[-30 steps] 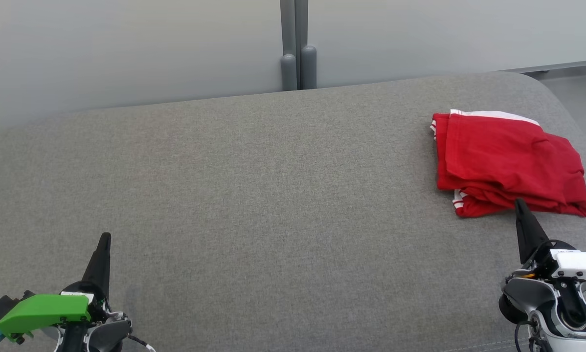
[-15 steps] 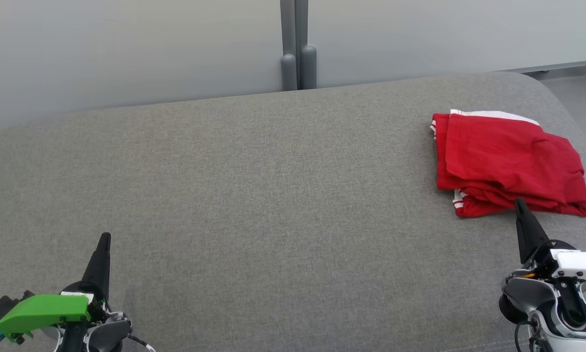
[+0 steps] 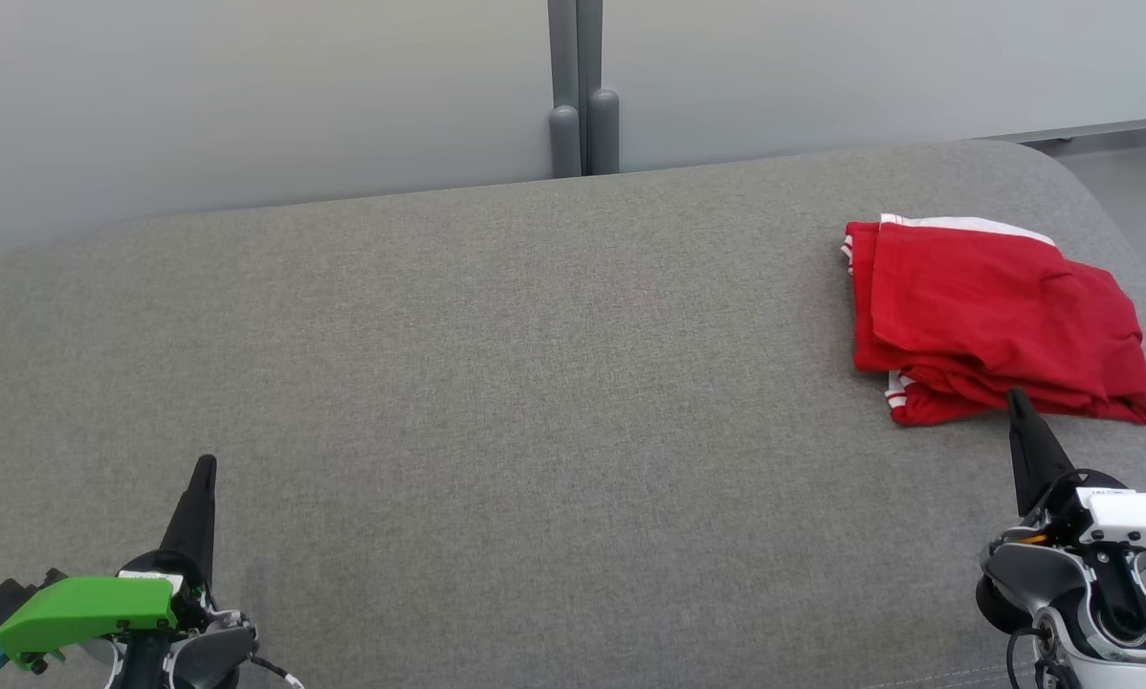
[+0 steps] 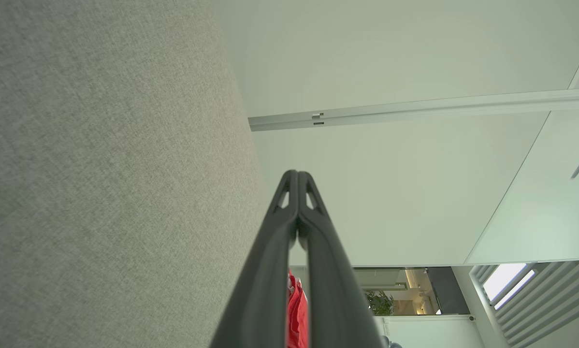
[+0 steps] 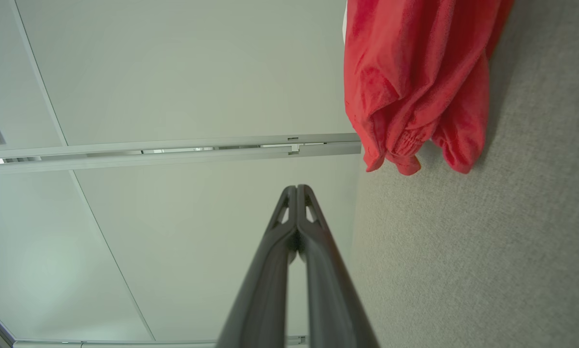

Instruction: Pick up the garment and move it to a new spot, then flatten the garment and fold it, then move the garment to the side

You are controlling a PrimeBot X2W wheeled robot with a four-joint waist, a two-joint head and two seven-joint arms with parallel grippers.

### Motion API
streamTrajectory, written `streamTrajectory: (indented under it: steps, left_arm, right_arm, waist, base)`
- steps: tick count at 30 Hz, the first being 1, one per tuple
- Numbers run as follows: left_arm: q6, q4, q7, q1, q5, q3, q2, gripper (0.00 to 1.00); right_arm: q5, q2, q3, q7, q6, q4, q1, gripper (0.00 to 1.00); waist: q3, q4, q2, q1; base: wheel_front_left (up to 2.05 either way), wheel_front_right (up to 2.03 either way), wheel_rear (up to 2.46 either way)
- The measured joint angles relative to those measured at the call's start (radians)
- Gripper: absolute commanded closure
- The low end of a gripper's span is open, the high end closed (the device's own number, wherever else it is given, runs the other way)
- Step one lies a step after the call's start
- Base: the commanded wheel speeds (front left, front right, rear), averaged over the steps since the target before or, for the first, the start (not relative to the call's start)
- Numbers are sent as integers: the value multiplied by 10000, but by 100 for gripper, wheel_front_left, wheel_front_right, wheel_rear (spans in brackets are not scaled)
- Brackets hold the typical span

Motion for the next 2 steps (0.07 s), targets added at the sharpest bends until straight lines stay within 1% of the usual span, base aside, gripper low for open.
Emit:
streamTrajectory:
  steps: [2]
  left_arm:
    - [0,0,0,0,0,0,0,100]
  right_arm:
    - [0,0,0,0,0,-2,0,100]
  waist:
    - [0,0,0,0]
  base:
    - [0,0,0]
